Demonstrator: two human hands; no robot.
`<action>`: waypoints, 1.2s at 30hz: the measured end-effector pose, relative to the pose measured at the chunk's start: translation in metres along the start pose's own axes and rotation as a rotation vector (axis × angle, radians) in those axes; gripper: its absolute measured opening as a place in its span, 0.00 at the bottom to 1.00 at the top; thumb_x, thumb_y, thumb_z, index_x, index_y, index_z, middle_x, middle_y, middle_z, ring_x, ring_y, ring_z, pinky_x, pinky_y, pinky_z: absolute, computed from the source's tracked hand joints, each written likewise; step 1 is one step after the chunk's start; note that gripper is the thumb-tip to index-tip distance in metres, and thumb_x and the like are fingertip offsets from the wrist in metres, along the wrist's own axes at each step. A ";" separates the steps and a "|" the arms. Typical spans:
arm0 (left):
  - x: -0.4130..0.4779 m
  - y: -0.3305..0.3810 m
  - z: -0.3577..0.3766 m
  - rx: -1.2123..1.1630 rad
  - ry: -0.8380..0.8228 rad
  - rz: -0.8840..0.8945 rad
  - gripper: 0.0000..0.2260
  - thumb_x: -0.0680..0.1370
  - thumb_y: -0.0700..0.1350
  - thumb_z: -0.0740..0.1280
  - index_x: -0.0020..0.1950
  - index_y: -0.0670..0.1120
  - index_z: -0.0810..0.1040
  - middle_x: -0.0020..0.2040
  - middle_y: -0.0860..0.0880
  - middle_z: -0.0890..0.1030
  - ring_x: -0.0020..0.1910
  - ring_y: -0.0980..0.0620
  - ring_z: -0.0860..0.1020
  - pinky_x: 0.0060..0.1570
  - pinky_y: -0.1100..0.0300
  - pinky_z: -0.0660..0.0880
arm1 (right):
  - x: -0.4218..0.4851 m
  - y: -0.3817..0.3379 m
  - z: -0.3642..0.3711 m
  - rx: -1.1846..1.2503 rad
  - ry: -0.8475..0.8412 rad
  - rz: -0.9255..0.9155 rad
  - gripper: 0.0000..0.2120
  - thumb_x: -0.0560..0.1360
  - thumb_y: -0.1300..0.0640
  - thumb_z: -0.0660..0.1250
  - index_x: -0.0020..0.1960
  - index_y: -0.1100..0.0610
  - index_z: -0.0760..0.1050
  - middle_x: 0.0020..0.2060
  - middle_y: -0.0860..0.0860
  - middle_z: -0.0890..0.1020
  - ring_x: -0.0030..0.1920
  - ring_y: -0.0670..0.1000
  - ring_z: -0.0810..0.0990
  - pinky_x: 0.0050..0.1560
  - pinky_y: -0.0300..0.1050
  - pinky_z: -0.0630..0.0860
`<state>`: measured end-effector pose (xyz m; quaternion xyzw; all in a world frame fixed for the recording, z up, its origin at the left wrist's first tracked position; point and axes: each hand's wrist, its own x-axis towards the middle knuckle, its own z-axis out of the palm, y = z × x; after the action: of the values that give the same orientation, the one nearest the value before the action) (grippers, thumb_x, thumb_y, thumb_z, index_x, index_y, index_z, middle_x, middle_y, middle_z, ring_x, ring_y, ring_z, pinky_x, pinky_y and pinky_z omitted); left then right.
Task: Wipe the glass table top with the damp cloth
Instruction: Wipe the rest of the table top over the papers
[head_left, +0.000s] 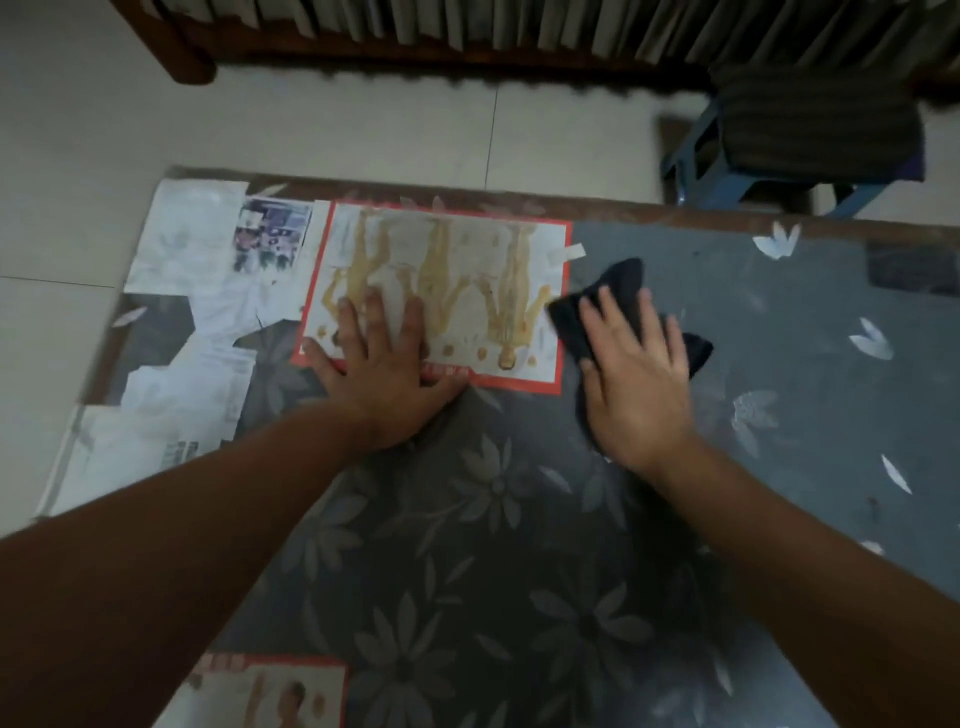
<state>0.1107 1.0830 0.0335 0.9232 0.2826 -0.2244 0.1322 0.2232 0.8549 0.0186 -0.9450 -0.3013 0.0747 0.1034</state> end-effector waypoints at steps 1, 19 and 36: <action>0.001 -0.001 -0.002 -0.004 -0.021 0.001 0.43 0.73 0.74 0.51 0.76 0.58 0.30 0.76 0.47 0.25 0.74 0.41 0.26 0.69 0.30 0.34 | -0.006 0.012 -0.004 -0.013 -0.041 -0.089 0.28 0.80 0.51 0.52 0.80 0.51 0.56 0.79 0.49 0.59 0.80 0.57 0.50 0.79 0.58 0.46; 0.002 -0.002 -0.020 -0.030 -0.222 0.053 0.47 0.75 0.70 0.55 0.71 0.56 0.20 0.69 0.46 0.16 0.68 0.40 0.19 0.67 0.30 0.30 | 0.070 -0.001 -0.018 0.084 0.019 0.082 0.29 0.79 0.58 0.60 0.79 0.51 0.58 0.79 0.50 0.61 0.79 0.57 0.54 0.78 0.62 0.52; 0.006 -0.008 -0.018 -0.054 -0.211 0.086 0.53 0.68 0.78 0.55 0.70 0.55 0.19 0.65 0.45 0.14 0.65 0.39 0.16 0.61 0.30 0.25 | 0.109 0.040 -0.032 0.133 0.145 0.407 0.27 0.82 0.55 0.58 0.79 0.50 0.58 0.80 0.51 0.59 0.79 0.59 0.52 0.79 0.57 0.51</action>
<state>0.1168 1.0984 0.0449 0.9018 0.2333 -0.3066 0.1957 0.3399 0.8816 0.0315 -0.9803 -0.0904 0.0457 0.1697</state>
